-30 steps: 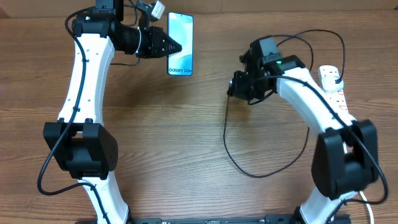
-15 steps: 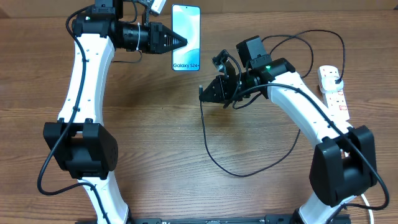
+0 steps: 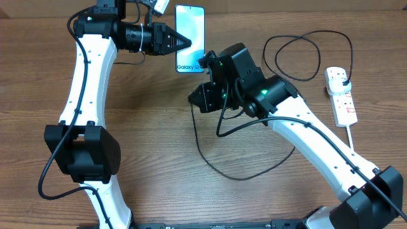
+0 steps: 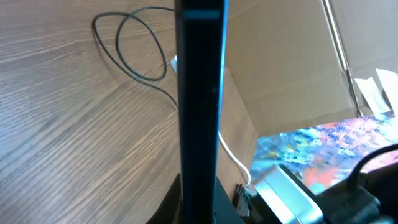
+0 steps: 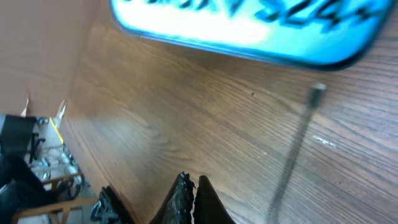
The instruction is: Plug charger to phone and switch on socket
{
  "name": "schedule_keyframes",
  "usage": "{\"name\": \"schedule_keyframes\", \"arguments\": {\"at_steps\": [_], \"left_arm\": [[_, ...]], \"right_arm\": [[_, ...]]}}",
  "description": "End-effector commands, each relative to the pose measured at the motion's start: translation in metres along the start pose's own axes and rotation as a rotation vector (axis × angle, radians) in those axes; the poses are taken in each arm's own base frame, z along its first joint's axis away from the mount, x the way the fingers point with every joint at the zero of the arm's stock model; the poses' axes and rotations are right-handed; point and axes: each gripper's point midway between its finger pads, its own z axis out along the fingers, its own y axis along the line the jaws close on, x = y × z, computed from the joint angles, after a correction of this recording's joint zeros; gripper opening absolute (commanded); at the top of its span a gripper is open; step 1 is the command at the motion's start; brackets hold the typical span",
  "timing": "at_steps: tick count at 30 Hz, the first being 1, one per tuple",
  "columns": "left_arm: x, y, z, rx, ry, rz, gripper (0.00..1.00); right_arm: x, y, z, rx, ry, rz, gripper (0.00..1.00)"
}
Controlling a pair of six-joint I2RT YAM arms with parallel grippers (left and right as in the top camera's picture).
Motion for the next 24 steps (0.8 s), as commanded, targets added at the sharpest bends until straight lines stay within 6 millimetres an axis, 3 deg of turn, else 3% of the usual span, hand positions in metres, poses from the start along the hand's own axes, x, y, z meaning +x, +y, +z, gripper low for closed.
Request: {"name": "schedule_keyframes", "arguments": {"at_steps": [1,4,6,8,10,13,16,20,24], "left_arm": [[0.0,-0.028,0.0,0.111,0.001,0.061,0.04],[0.003,-0.03,-0.001,0.121,0.006,0.08,0.04],[0.003,-0.018,0.0,0.054,0.011,0.069,0.04],[0.005,0.017,-0.002,-0.15,0.018,-0.042,0.04],[0.008,0.046,-0.009,-0.328,0.012,-0.149,0.04],[0.014,0.073,-0.021,-0.499,0.006,-0.226,0.04],[0.017,0.09,-0.032,-0.62,-0.018,-0.304,0.04],[0.018,0.098,-0.038,-0.682,-0.039,-0.344,0.04],[0.024,0.101,-0.042,-0.705,-0.026,-0.369,0.04]], "right_arm": [[-0.017,-0.004,-0.01,0.03,-0.061,0.04,0.04],[-0.017,-0.006,-0.011,0.033,-0.063,0.046,0.04],[-0.016,-0.007,-0.011,0.037,-0.056,0.05,0.04],[-0.013,-0.017,-0.012,0.089,-0.056,0.092,0.15],[-0.008,-0.04,-0.015,0.212,-0.065,0.18,0.38],[0.004,-0.055,-0.016,0.288,-0.031,0.219,0.6],[0.012,-0.058,-0.017,0.305,0.008,0.227,0.66],[0.0,-0.051,-0.021,0.336,0.073,0.222,0.66],[-0.018,-0.074,0.0,0.472,0.142,0.244,0.68]]}}
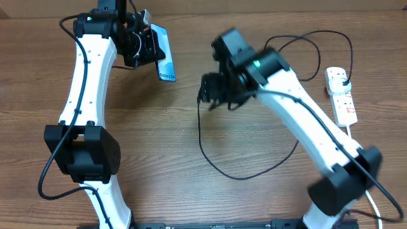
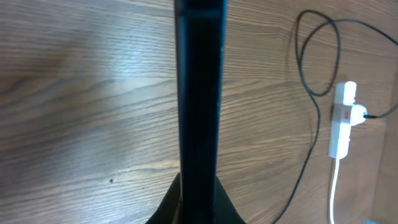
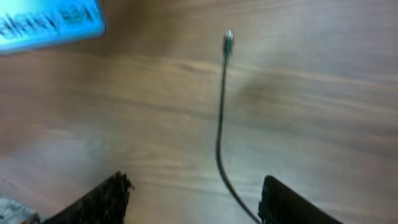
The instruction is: Plug charger to phone and switch on socket
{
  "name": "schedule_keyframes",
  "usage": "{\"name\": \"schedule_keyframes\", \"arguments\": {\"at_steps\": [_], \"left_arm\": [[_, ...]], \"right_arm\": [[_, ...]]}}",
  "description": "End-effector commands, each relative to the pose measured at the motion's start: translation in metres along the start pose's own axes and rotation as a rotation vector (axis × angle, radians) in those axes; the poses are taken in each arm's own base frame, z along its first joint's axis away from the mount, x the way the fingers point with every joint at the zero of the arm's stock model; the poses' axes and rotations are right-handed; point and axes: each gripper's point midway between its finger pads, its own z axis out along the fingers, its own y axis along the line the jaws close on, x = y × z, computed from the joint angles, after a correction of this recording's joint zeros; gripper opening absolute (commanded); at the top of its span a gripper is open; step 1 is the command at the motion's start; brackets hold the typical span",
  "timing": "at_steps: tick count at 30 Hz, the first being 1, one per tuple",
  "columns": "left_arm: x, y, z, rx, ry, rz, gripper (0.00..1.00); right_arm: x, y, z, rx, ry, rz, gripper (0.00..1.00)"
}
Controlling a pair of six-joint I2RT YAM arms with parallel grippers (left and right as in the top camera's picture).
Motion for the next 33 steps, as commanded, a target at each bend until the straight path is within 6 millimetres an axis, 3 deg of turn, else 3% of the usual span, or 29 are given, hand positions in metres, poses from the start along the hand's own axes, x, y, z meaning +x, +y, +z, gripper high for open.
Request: {"name": "schedule_keyframes", "arguments": {"at_steps": [1,4,6,9,13,14,17,23,33], "left_arm": [[-0.002,0.0,-0.006,-0.036,-0.018,-0.016,0.04],[-0.005,0.009,-0.009,-0.055,-0.031,-0.029,0.04],[-0.006,0.014,-0.011,-0.058,-0.034,-0.04,0.04],[-0.004,0.018,-0.013,-0.066,-0.026,-0.051,0.04],[-0.004,0.019,-0.013,-0.073,-0.025,-0.053,0.04],[-0.004,0.022,-0.013,-0.093,-0.028,-0.053,0.04],[-0.005,0.022,-0.013,-0.093,-0.029,-0.05,0.04],[-0.005,0.022,-0.013,-0.093,-0.029,-0.05,0.04],[-0.003,0.021,-0.013,-0.083,-0.022,-0.051,0.04]], "right_arm": [[-0.024,-0.006,0.024,0.064,-0.023,-0.003,0.68],[-0.032,-0.009,0.055,0.077,-0.011,0.016,0.74],[-0.035,-0.017,0.075,0.15,-0.031,0.061,0.67],[-0.033,-0.024,0.106,0.283,-0.068,0.037,0.67],[-0.027,-0.02,0.14,0.302,-0.049,0.008,0.66],[-0.024,-0.025,0.154,0.316,-0.03,0.009,0.6],[-0.02,-0.031,0.17,0.333,-0.006,0.004,0.54],[-0.025,-0.03,0.178,0.321,-0.019,-0.048,0.44],[-0.018,-0.04,0.2,0.345,0.011,-0.047,0.38]]}}
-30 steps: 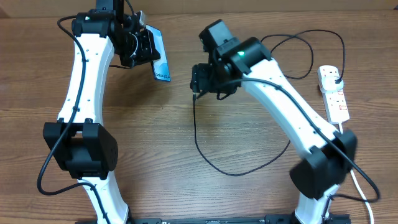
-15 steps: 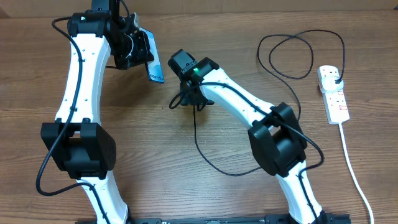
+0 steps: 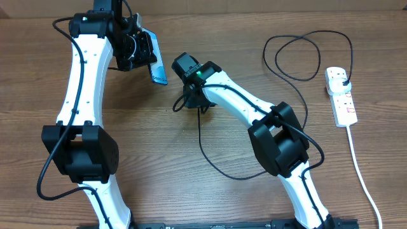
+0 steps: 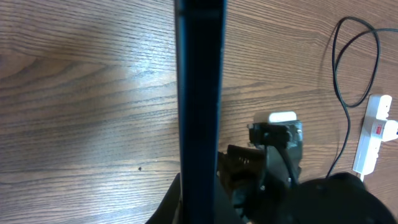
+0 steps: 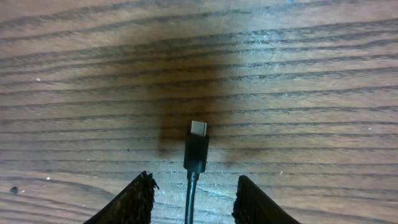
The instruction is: Plug charger to phone and switch on socket
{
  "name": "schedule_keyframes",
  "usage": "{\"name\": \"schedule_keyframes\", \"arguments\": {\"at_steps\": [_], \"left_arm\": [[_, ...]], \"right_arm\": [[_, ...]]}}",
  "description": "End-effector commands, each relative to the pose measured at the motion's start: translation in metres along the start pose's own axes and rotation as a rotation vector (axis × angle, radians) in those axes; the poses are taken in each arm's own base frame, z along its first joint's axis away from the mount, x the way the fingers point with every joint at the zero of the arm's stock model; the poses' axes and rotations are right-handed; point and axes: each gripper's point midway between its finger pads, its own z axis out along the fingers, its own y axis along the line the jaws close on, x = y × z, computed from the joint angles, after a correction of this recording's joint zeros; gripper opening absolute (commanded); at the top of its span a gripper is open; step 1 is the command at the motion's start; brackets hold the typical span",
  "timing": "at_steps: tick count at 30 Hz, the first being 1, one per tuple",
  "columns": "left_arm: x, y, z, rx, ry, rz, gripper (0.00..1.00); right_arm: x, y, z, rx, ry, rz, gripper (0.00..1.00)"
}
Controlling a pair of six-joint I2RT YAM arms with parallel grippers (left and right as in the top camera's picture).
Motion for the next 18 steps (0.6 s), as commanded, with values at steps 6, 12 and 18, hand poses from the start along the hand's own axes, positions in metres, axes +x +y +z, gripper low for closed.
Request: {"name": "schedule_keyframes", "arguments": {"at_steps": [6,12,18], "left_arm": [[-0.004,-0.004,-0.008,0.017,-0.02,0.003,0.04],[-0.004,-0.004,-0.008,0.017,-0.021,0.003,0.04],[-0.004,-0.004,-0.008,0.017,-0.02,0.003,0.04]], "right_arm": [[0.003,-0.008,0.017,0.038,0.018,0.0,0.3],[0.012,-0.014,0.026,0.053,0.041,-0.002,0.15],[0.015,-0.015,0.027,0.057,0.048,-0.003,0.11]]}}
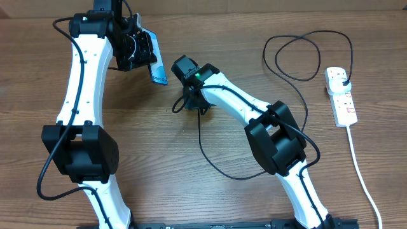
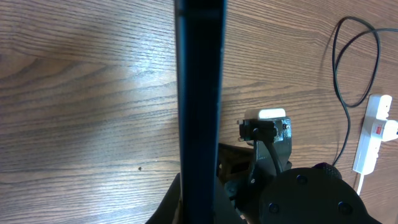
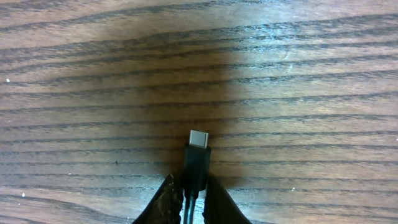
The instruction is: Plug charger to phone and switch on socket
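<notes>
My left gripper (image 1: 141, 51) is shut on the phone (image 1: 156, 71), held edge-on above the table at the back left; in the left wrist view the phone (image 2: 199, 93) is a dark vertical bar between the jaws. My right gripper (image 3: 189, 191) is shut on the black charger plug (image 3: 197, 158), which lies on the wood with its metal tip pointing away. Overhead, the right gripper (image 1: 189, 102) sits just right of the phone. The black cable (image 1: 210, 159) loops back to the white socket strip (image 1: 342, 97) at the far right.
The charger cable coils in loops (image 1: 299, 54) at the back right, near the socket strip. A white lead (image 1: 372, 184) runs from the strip toward the front right. The right arm's links (image 1: 276, 140) span the table's middle.
My right gripper's jaws stood apart on either side of the plug; now they are closed on it. The left gripper and phone have not moved.
First the left gripper held the phone flat-facing at the back with the right gripper shut nearby. Then the phone was tilted further left and the right gripper was open over the cable end. Then its jaws straddled the plug, and now grip it.
</notes>
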{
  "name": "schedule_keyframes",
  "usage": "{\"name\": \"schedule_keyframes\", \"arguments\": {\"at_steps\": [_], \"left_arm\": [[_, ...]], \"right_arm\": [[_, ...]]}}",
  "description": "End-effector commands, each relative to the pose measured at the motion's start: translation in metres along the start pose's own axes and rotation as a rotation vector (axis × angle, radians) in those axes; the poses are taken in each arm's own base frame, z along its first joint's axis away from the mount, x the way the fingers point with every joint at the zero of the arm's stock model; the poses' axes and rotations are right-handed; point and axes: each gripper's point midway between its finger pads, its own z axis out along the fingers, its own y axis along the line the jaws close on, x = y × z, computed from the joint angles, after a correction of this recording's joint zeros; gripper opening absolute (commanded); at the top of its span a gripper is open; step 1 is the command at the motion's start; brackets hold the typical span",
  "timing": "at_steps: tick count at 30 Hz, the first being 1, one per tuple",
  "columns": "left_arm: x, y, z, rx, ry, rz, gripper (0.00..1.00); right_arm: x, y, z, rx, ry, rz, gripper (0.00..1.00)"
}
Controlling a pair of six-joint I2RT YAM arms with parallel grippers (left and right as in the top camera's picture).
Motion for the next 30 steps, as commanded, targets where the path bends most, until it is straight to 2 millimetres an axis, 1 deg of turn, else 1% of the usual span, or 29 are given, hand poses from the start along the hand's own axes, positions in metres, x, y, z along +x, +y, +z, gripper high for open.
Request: {"name": "schedule_keyframes", "arguments": {"at_steps": [1,14,15,17,19,23,25,27,30], "left_arm": [[-0.0039,-0.0044,-0.008,0.017,-0.021,0.003,0.04],[-0.004,-0.0045,-0.008,0.017,-0.021,0.004,0.04],[-0.004,-0.0044,-0.008,0.017,-0.021,0.003,0.04],[-0.004,-0.0044,-0.008,0.017,-0.021,0.004,0.04],[-0.004,-0.0044,-0.008,0.017,-0.021,0.004,0.04],[-0.0039,-0.0047,-0.0079,0.017,-0.021,0.004,0.04],[-0.0037,-0.0046,-0.0079,0.017,-0.02,0.003,0.04],[-0.003,-0.0044,-0.0079,0.016,-0.018,0.002,0.04],[-0.003,-0.0044,-0.0079,0.016,-0.018,0.002,0.04]], "right_arm": [[0.0121,-0.0133,0.0139,0.045,0.041,0.001,0.1],[0.0172,-0.0111,0.0131,0.027,0.068,0.001,0.09],[0.0171,-0.0108,0.0125,0.024,0.071,0.003,0.1],[0.0159,-0.0126,0.0102,0.022,0.078,0.008,0.15],[0.0164,-0.0133,0.0088,0.014,0.09,0.013,0.15],[0.0179,-0.0123,0.0089,-0.033,0.125,0.034,0.14],[0.0172,-0.0147,0.0091,-0.035,0.13,0.042,0.11],[0.0193,-0.0151,0.0089,-0.048,0.148,0.048,0.05],[0.0221,-0.0125,0.0083,-0.065,0.164,0.05,0.04]]}}
